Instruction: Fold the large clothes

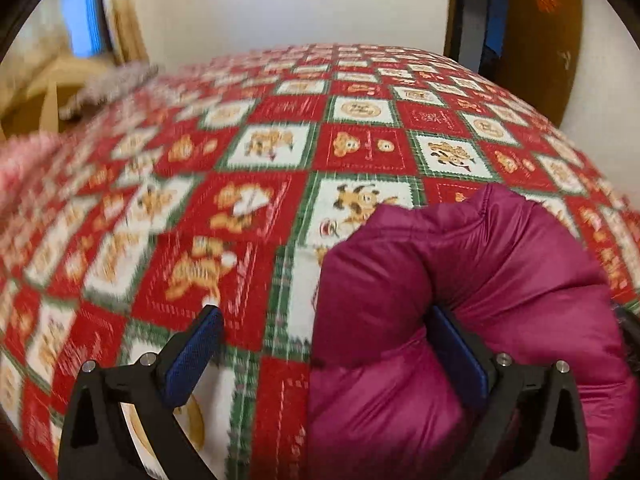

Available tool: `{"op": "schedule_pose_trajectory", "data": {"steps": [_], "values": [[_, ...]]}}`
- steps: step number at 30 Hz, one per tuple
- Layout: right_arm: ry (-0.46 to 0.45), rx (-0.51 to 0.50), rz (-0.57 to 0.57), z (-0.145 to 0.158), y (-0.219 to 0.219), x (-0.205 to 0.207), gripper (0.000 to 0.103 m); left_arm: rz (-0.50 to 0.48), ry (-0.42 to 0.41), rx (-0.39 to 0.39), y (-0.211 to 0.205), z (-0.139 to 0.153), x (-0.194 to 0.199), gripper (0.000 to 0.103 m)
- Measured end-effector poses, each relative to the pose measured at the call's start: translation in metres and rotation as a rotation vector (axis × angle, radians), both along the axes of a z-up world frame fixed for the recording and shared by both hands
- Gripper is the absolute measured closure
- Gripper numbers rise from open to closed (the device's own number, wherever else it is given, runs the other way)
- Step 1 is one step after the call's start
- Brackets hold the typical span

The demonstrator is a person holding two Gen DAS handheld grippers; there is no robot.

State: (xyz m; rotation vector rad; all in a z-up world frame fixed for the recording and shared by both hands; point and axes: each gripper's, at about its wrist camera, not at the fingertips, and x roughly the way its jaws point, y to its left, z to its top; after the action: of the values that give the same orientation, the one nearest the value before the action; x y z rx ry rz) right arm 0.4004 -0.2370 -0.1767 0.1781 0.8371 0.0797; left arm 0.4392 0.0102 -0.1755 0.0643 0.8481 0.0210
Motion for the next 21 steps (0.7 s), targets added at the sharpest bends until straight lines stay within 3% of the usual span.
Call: {"op": "schedule_pose_trajectory", "data": {"steps": [7, 15, 18, 21], "values": [[-0.003, -0.028, -0.002, 0.001, 0.002, -0.002, 0.084, 0.007, 0.006, 0.046, 0.001, 0.014, -0.008, 0.001], [0.008, -0.072, -0.015, 0.006, 0.006, -0.006, 0.082, -0.052, -0.068, 0.066, -0.004, 0.057, -0.069, 0.001], [-0.011, -0.070, -0.021, 0.019, 0.003, -0.023, 0.075, -0.060, -0.064, 0.084, -0.006, 0.058, -0.079, 0.001], [-0.060, -0.038, -0.027, 0.038, -0.002, -0.052, 0.075, -0.063, -0.054, 0.094, -0.010, 0.056, -0.082, 0.001]]}}
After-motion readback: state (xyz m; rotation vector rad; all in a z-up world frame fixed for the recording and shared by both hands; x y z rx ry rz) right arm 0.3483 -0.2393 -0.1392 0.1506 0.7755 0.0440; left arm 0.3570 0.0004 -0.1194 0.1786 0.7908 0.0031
